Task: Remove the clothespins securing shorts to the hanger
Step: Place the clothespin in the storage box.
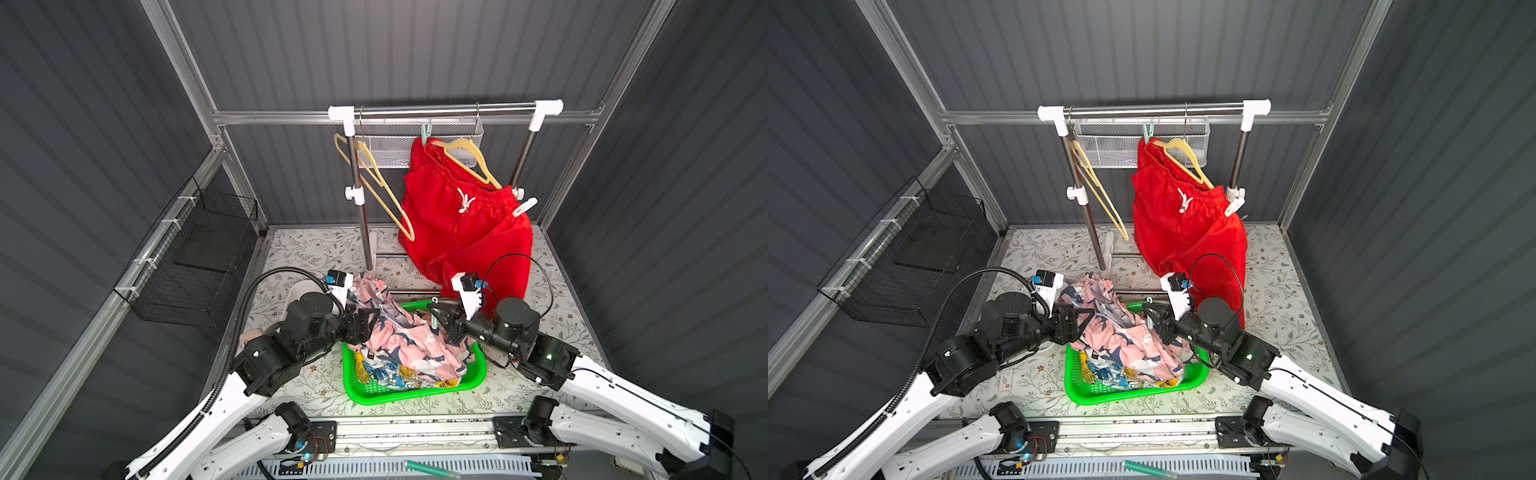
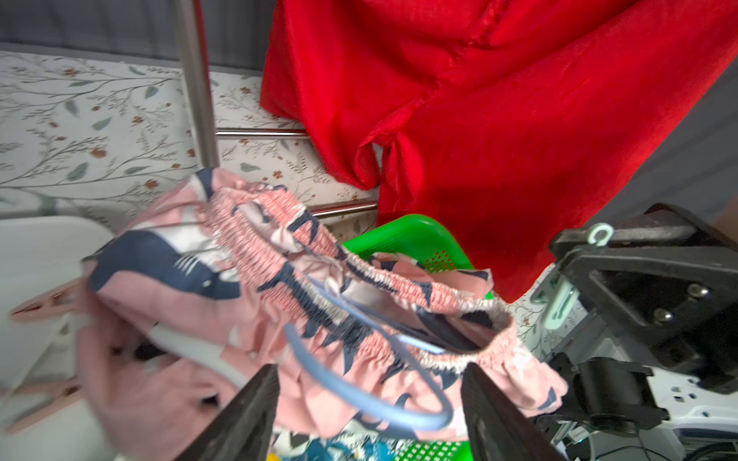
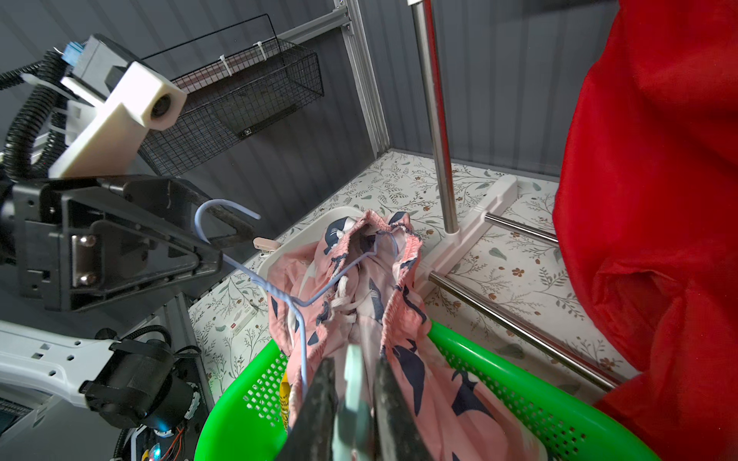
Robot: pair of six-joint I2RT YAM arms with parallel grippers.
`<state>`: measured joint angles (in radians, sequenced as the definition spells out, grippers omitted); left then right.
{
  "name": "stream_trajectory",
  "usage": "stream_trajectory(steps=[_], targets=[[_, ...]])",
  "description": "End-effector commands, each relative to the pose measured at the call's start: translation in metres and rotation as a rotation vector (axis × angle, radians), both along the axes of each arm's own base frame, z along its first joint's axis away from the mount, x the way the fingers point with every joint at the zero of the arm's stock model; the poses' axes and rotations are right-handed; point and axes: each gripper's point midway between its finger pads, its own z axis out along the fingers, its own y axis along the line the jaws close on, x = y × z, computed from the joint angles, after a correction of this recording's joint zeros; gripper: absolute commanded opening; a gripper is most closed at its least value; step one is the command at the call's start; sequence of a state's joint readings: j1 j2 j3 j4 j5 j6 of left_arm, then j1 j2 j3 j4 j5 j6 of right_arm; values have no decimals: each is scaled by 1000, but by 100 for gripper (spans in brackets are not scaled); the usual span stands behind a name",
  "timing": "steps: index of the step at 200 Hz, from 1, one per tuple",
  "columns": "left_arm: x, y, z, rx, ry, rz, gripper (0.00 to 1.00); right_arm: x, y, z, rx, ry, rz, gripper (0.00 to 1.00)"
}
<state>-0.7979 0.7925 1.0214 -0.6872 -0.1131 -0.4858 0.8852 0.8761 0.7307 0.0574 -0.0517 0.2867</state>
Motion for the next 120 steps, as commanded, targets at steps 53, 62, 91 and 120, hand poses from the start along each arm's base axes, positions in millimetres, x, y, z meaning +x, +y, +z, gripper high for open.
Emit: stream_trajectory(steps=[53,62,91,120], targets=[[-6,77,-10,307,121,283,78,0,19,25,42,-66,46,13],[-4,78,-3,318,108,289,79,1,22,26,38,-74,51,13],[3,74,22,305,57,276,79,3,39,25,29,-75,80,14],[2,62,26,293,59,216,80,6,57,23,31,-76,106,14]])
